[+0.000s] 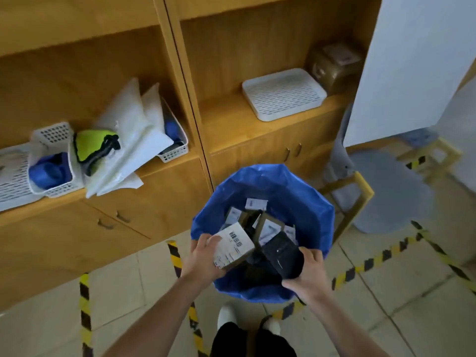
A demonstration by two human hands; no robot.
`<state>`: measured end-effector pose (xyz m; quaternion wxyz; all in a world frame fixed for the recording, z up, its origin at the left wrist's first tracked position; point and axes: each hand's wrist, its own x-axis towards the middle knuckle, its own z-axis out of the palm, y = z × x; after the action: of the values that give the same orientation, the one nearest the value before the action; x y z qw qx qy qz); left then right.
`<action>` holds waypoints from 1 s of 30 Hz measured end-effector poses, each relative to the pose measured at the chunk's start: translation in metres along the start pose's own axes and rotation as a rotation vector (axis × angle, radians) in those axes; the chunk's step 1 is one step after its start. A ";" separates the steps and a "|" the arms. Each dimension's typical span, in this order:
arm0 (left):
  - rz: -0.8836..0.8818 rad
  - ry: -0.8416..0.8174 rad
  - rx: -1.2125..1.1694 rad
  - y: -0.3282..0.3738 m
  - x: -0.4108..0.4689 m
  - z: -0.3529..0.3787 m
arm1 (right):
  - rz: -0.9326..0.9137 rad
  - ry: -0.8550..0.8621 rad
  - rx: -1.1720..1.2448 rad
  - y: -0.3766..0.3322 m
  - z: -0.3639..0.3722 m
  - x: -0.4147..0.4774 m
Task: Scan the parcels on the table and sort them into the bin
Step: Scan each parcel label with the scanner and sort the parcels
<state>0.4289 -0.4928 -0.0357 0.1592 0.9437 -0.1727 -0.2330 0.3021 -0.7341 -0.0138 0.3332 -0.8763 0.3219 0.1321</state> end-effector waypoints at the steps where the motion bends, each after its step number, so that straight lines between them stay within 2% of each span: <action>1: 0.002 -0.016 -0.006 0.000 0.011 0.005 | 0.014 0.005 0.010 -0.001 0.004 0.010; 13: -0.114 -0.054 -0.047 -0.016 0.132 0.116 | 0.185 -0.042 0.140 0.035 0.079 0.147; 22: -0.203 0.033 -0.206 -0.001 0.205 0.170 | 0.227 -0.026 0.147 0.076 0.115 0.197; 30: -0.169 -0.190 -0.200 0.009 0.217 0.149 | 0.221 -0.018 0.198 0.066 0.095 0.192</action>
<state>0.5331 -0.6204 -0.2406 0.2153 0.9080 -0.0828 -0.3498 0.4027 -0.7998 -0.2027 0.4044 -0.7971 0.4249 0.1433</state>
